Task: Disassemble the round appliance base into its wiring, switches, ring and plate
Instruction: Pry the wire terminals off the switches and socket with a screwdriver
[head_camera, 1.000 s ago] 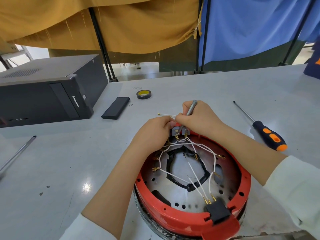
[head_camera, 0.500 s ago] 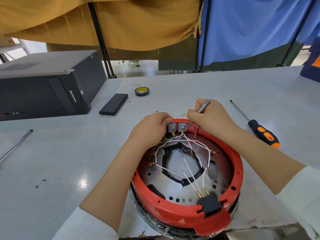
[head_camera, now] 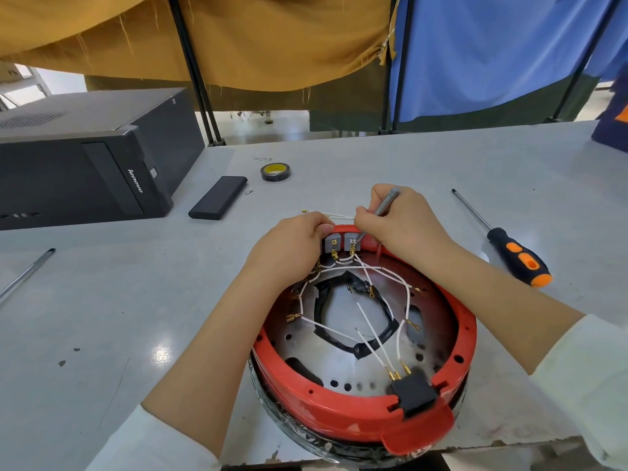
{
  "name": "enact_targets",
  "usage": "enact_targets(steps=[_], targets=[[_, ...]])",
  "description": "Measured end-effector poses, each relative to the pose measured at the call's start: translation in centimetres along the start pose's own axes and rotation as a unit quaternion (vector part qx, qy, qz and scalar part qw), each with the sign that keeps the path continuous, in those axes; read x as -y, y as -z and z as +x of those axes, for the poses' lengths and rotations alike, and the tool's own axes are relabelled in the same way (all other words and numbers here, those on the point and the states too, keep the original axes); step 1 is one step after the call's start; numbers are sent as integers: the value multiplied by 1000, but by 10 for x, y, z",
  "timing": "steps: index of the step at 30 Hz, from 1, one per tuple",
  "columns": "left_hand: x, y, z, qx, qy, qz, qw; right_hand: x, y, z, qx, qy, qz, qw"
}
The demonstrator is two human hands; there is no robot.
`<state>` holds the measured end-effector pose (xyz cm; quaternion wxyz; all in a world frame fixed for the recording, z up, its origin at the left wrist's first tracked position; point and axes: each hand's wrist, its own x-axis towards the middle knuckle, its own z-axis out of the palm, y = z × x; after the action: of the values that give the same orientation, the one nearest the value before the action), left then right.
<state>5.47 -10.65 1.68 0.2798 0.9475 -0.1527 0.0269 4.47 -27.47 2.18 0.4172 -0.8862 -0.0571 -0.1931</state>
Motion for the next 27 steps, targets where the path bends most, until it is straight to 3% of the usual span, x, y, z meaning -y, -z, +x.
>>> enact_targets(steps=[7,16,21,27], targets=[[-2,1,-1,4,-1,7,1000,7,0,16,47,-52,-32,997],[-1,1,-2,5,-3,-1,1000,2,-1,4,-35,-6,-3,999],[0,1,-3,1,-5,8,1000,2,-2,-1,-18,24,-19,999],[-1,0,0,1,-9,8,1000,2,-1,8,2,-23,-5,1000]])
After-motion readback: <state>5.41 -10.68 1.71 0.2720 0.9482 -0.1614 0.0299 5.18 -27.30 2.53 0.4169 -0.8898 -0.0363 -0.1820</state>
